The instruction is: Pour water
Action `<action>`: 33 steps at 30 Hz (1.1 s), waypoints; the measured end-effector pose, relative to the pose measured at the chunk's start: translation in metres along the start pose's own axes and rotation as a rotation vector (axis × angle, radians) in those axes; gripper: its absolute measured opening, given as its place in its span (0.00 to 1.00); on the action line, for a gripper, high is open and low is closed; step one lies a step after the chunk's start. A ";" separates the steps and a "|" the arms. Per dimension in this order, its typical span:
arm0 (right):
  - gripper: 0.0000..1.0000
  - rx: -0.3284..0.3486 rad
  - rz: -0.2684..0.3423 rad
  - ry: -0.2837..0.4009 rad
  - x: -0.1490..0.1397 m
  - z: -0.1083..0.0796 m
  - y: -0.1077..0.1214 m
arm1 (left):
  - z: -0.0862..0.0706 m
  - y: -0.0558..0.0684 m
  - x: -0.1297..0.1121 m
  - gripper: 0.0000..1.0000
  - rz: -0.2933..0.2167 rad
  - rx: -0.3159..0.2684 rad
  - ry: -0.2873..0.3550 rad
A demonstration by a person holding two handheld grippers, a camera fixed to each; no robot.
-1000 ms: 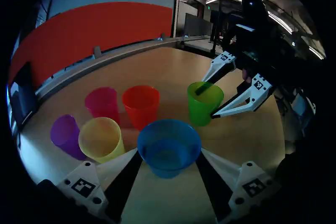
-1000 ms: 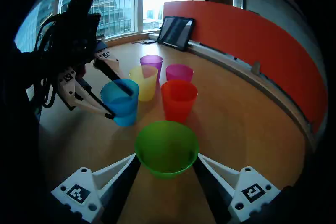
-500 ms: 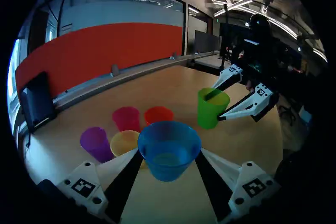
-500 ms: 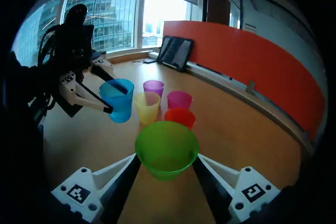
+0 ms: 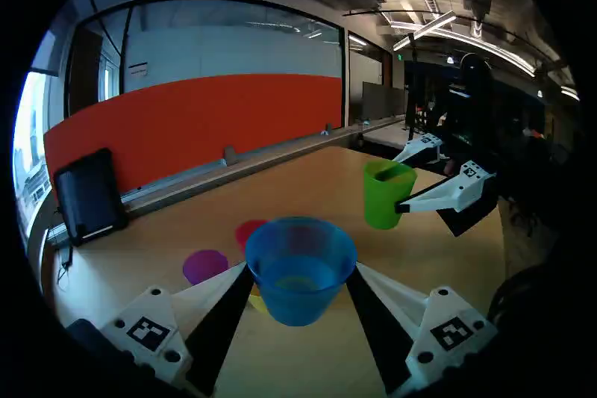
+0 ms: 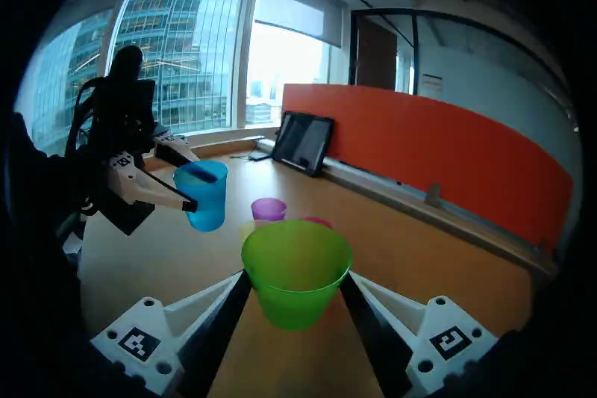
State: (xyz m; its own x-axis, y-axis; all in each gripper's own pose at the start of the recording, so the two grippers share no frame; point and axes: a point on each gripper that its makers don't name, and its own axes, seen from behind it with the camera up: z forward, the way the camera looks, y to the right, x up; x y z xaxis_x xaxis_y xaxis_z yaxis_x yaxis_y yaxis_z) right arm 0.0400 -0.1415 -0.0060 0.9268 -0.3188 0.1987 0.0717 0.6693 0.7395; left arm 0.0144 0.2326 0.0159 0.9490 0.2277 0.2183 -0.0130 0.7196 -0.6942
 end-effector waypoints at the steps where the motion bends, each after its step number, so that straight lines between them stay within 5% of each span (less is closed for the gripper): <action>1: 0.89 -0.003 0.000 0.012 0.003 0.000 0.000 | -0.001 -0.001 0.002 0.85 -0.001 0.003 0.006; 12: 0.89 -0.017 0.008 0.115 0.033 0.002 -0.003 | -0.018 -0.012 0.016 0.85 -0.008 0.023 0.074; 33: 0.89 0.029 -0.009 0.181 0.064 0.015 -0.026 | -0.052 -0.042 0.061 0.85 0.042 0.112 0.224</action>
State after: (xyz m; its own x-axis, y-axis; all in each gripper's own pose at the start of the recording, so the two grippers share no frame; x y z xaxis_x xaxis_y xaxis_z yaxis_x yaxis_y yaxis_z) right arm 0.0918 -0.1895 -0.0028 0.9775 -0.1970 0.0752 0.0718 0.6463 0.7597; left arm 0.0891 0.1824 0.0226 0.9928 0.1168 0.0249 -0.0767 0.7835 -0.6166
